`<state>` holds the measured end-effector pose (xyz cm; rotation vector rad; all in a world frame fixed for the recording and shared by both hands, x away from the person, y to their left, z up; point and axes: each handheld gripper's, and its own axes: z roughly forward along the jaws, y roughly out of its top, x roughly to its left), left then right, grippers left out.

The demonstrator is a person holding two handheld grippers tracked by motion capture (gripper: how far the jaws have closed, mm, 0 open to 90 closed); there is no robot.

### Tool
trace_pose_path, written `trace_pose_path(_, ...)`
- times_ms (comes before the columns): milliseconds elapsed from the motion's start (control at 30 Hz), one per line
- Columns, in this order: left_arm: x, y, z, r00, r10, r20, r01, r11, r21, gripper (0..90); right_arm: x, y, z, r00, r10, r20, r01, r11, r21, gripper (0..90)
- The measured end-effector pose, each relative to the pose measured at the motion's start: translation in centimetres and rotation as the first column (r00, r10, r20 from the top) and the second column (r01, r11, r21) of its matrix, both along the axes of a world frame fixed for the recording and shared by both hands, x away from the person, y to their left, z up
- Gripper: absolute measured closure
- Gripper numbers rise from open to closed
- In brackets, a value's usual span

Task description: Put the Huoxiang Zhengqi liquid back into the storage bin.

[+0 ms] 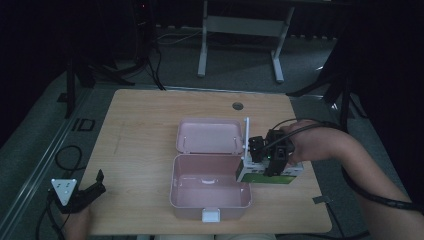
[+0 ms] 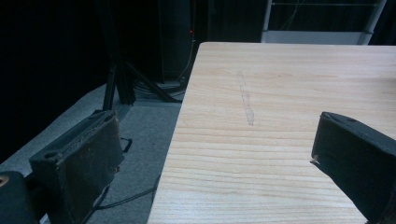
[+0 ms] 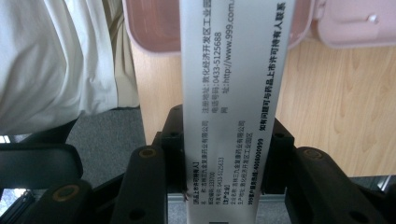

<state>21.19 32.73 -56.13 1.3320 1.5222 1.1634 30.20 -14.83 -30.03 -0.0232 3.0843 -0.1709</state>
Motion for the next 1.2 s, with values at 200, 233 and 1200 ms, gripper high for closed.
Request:
trace_pose_path(200,0.0,0.0,0.0,1.0000,-0.002,0.003,0.002,1.0000,-0.003,2.1,-0.2,2.1,0.4,0.9995,0.027,0.016,-0.027,1.000,0.008,61.6)
trace_pose_path(233,0.0,0.0,0.0,1.0000,-0.002,0.003,0.002,1.0000,-0.004,2.1,-0.3,2.4,0.4,0.9995,0.028,0.013,-0.029,0.999,0.014,61.6)
trace_pose_path(1200,0.0,0.1,0.0,1.0000,-0.007,0.003,0.007,1.0000,-0.006,2.1,-1.9,10.4,-1.8,0.9901,0.133,-0.045,-0.133,0.991,0.008,61.6)
